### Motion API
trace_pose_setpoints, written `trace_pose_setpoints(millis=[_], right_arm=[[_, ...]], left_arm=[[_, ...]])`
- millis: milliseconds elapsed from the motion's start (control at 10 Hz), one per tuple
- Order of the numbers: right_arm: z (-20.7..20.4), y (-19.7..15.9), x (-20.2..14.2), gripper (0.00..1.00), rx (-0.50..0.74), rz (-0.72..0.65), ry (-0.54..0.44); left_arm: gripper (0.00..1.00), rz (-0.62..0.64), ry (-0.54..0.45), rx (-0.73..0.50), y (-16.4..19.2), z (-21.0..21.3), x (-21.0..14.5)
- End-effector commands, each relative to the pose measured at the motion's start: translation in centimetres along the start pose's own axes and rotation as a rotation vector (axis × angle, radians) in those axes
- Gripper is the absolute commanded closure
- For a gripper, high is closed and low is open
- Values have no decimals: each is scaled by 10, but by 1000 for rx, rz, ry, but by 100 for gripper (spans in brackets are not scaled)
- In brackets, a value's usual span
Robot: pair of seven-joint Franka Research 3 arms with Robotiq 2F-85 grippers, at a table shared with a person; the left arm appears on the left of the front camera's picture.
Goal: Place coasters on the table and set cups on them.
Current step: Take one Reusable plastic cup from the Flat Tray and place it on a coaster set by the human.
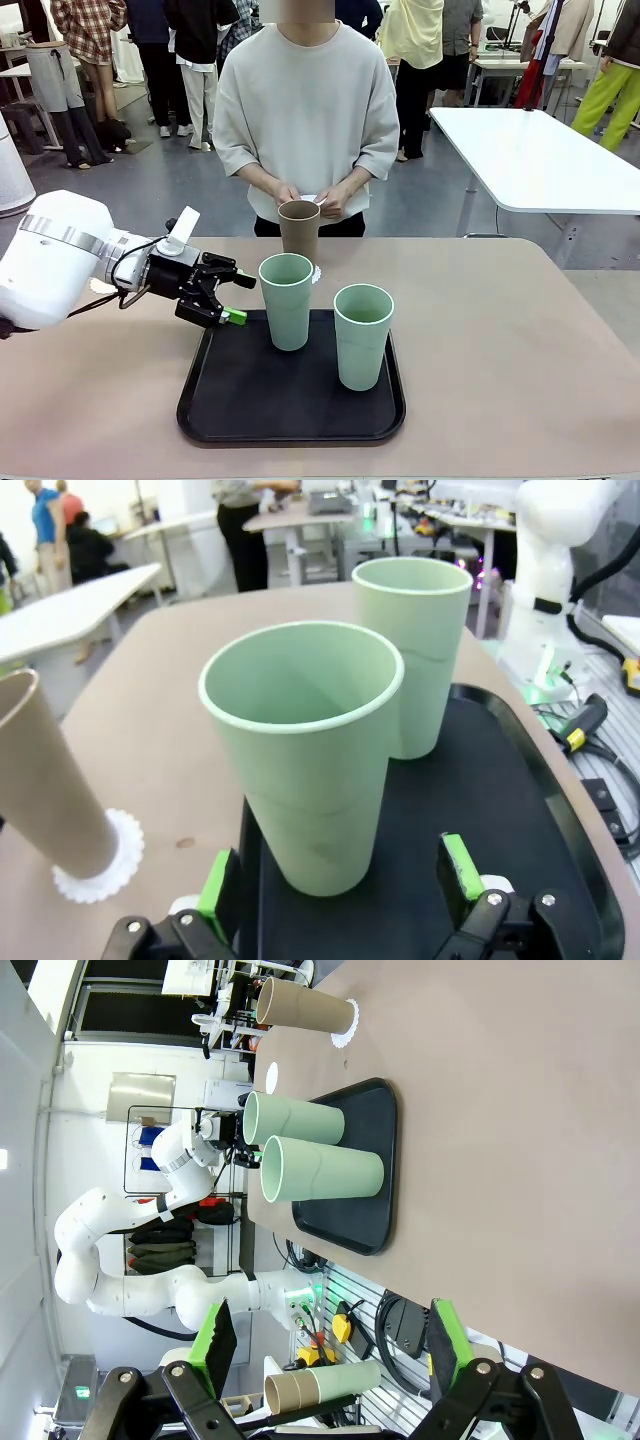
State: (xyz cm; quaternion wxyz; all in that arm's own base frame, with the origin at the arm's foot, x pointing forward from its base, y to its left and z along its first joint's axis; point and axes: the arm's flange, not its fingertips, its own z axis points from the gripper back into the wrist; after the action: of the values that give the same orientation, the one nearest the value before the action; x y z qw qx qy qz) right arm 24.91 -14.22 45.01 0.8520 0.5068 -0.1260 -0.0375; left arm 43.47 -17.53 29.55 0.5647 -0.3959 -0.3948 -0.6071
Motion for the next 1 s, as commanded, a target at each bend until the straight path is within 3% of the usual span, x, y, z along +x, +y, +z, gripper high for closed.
trace_pose_setpoints(millis=[0, 900], right_arm=[[-1, 0, 1, 0, 18, 8, -6], [-1, 0, 1, 0, 18, 8, -6]], left_arm=[[0, -35, 3, 3, 6, -9, -9], [0, -10, -70, -29, 25, -35, -31]])
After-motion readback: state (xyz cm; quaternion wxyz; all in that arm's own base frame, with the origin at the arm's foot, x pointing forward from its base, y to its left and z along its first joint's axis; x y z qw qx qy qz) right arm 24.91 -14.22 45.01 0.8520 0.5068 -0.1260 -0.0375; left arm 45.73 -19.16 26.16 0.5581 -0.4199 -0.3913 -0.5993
